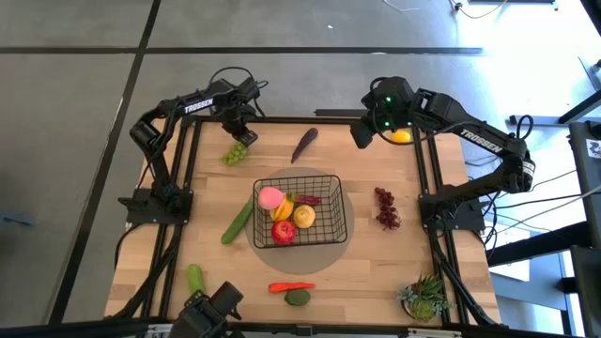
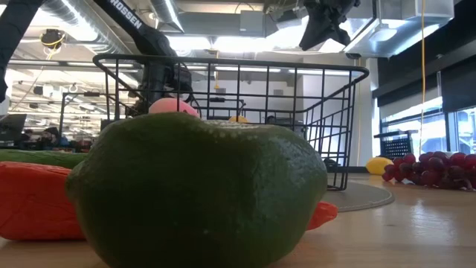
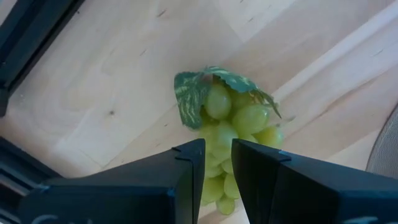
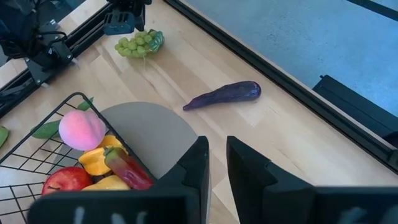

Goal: Build produce basket
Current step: Put the green grapes into the black wire basket

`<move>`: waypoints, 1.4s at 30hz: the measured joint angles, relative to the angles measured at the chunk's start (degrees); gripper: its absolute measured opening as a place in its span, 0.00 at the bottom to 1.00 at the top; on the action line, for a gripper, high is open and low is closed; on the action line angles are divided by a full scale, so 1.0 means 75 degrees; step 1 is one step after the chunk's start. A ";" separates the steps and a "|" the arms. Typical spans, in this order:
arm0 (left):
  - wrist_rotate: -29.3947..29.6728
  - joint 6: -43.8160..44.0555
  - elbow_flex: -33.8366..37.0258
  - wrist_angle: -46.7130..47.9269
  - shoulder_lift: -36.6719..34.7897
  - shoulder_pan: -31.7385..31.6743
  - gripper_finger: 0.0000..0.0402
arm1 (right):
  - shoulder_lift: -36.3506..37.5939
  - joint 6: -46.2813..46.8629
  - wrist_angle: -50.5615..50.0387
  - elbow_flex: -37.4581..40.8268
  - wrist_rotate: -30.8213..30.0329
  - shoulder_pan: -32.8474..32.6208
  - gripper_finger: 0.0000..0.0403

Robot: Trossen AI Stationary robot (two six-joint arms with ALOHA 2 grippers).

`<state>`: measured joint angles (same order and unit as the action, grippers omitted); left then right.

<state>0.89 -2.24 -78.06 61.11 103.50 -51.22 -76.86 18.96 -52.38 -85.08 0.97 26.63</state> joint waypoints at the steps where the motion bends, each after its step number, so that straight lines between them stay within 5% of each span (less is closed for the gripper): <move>1: 0.0000 0.0000 0.0000 0.0014 0.0000 0.0000 0.17 | 0.0000 -0.0006 0.0003 0.0000 0.0000 0.0000 0.13; 26: -0.0168 0.0283 0.0000 -0.0022 0.0297 0.0003 0.17 | 0.0003 -0.0109 0.0051 0.0000 -0.0252 -0.0003 0.13; 42: 0.0391 0.0131 0.0004 0.0010 0.0297 0.0003 0.17 | 0.0003 -0.0168 0.0050 0.0000 -0.0273 -0.0003 0.13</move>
<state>3.81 -1.26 -78.03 61.19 105.73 -51.20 -76.84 17.70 -52.01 -85.08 -1.08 26.61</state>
